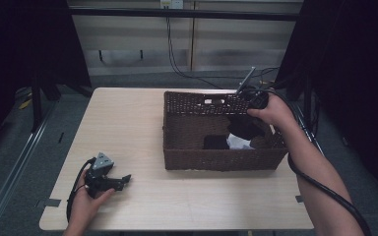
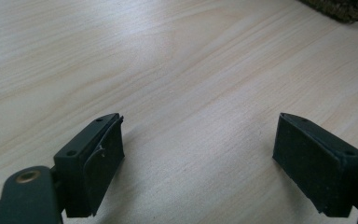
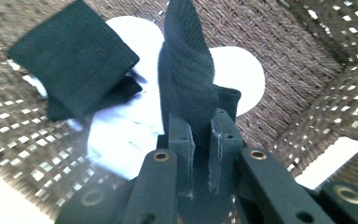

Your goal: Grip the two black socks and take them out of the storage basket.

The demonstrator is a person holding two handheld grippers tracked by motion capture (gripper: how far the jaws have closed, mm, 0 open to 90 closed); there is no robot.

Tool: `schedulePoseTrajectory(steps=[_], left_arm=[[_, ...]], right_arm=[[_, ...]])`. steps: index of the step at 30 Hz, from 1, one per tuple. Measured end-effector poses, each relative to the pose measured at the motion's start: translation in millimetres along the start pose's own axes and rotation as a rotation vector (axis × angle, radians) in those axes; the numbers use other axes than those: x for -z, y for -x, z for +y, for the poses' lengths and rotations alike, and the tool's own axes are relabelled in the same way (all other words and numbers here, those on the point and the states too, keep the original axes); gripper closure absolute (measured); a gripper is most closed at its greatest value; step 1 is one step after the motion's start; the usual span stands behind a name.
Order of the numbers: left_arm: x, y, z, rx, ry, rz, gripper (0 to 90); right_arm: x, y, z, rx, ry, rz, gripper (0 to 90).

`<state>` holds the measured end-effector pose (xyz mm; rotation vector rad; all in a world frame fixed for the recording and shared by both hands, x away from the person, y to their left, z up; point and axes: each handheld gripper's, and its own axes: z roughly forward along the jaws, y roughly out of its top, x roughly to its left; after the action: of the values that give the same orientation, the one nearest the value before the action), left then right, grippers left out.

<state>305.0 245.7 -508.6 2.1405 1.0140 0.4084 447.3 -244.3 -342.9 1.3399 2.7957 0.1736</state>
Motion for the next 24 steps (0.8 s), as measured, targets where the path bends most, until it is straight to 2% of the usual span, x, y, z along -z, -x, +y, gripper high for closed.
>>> schedulePoseTrajectory(steps=[1,6,10,19,24], left_arm=[[0.0,0.1,0.0,0.0,0.0,0.0,15.4],[0.0,0.1,0.0,0.0,0.0,0.0,15.4],[0.0,0.1,0.0,0.0,0.0,0.0,15.4],[0.0,0.1,0.0,0.0,0.0,0.0,15.4],[0.1,0.0,0.0,-0.001,-0.001,0.0,15.4]], right_arm=[[10.3,-2.1,-0.4,0.005,-0.002,-0.003,81.0],[27.6,-6.9,-2.2,0.011,0.007,0.005,81.0],[47.7,-18.9,-3.9,0.044,0.011,-0.001,80.9],[75.0,-40.7,-6.5,0.12,0.02,0.02,80.7],[89.6,-52.4,-14.8,0.158,0.038,0.026,80.5]])
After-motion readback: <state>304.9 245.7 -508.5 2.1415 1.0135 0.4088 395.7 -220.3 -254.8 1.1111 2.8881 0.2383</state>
